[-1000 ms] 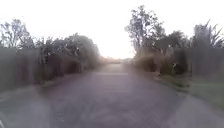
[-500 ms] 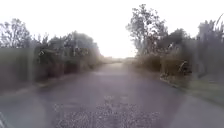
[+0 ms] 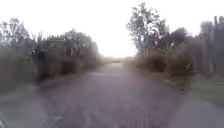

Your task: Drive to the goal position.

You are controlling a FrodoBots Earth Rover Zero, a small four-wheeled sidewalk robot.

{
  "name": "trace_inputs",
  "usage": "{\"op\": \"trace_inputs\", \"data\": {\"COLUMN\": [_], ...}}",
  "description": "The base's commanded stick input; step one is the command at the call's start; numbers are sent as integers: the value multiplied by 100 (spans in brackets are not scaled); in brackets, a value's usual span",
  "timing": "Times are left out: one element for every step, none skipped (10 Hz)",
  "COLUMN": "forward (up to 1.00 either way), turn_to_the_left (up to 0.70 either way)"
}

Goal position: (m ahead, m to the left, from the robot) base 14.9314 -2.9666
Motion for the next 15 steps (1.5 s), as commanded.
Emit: {"op": "trace_inputs", "data": {"forward": [70,70,70,70,70,70,70,70,70,70,70,70,70,70,70], "turn_to_the_left": [-14,-14,-14,-14,-14,-14,-14,0,0,0,0,0,0,0,0]}}
